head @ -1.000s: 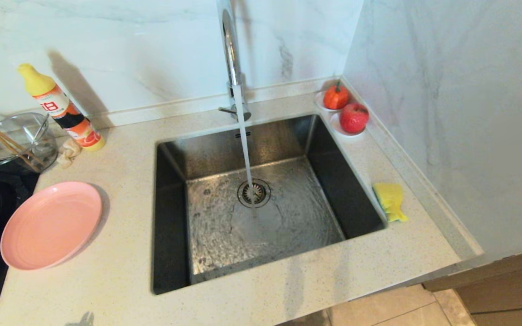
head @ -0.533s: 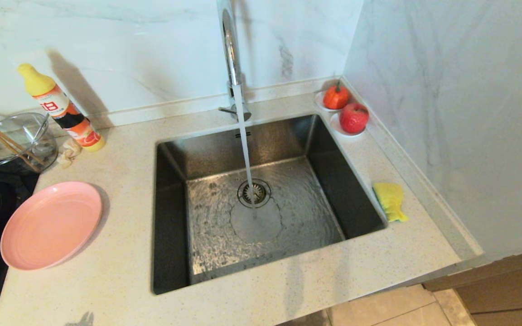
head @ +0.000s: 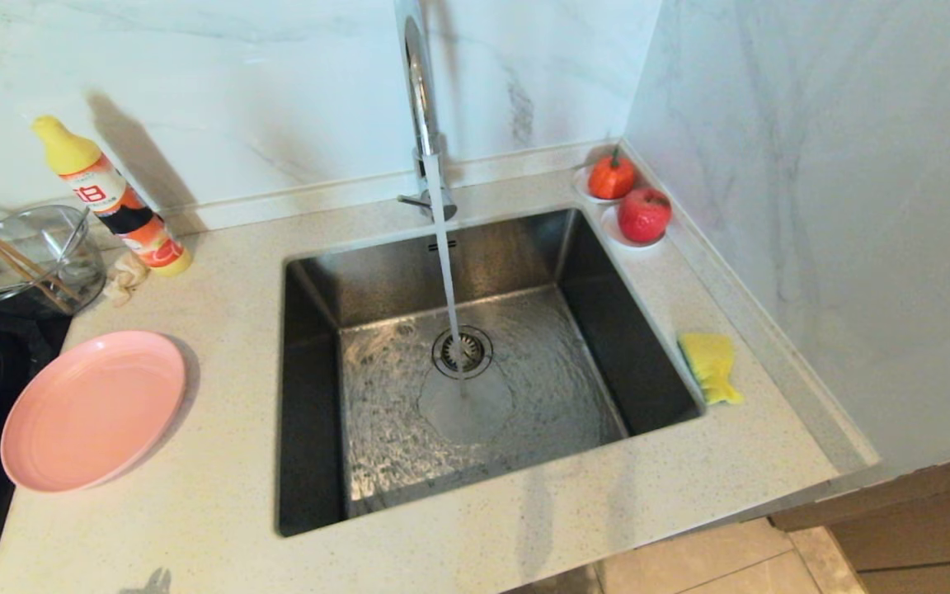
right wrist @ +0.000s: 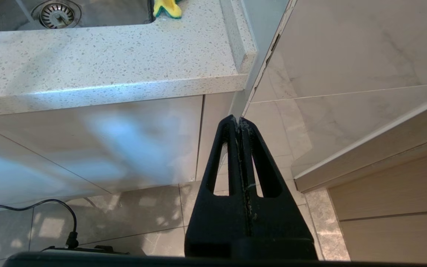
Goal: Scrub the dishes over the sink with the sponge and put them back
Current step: Turn off the faucet
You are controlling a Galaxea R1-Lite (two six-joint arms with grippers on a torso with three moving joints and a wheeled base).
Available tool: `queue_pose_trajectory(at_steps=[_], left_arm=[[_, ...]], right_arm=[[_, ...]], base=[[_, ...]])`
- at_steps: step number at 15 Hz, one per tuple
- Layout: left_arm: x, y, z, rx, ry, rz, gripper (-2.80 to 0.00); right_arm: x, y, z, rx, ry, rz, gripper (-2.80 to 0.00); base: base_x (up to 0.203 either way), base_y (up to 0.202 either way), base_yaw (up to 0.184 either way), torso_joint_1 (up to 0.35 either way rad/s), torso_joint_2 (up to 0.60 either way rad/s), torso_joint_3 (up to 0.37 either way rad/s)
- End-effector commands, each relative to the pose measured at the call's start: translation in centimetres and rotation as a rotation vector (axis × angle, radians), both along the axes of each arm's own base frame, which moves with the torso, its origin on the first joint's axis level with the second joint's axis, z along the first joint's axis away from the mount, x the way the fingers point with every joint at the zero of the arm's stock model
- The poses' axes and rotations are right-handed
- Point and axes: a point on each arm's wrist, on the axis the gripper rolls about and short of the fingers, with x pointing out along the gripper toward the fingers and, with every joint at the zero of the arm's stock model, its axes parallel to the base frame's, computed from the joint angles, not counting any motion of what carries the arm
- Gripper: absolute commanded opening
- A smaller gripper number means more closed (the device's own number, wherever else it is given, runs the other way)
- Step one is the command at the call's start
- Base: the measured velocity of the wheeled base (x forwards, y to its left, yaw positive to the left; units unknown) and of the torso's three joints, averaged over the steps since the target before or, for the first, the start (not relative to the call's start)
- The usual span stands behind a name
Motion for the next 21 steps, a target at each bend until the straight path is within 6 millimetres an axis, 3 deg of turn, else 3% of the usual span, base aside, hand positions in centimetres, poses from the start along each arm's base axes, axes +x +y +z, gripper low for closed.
queue_pose_trajectory(at_steps=[1, 21], left_arm=[[0.31, -0.01, -1.1, 0.0, 0.037, 0.0, -2.8], [0.3, -0.03, -0.92, 0.03, 0.019, -0.006, -2.8]], right_arm=[[0.01, 0.0, -0.01, 0.0, 0.001, 0.001, -2.8], [0.01, 0.0, 0.0, 0.0, 0.002, 0.001, -2.8]], base=[[0.0, 0.0, 0.0, 0.0, 0.0, 0.0], [0.0, 0.0, 0.0, 0.0, 0.0, 0.0]])
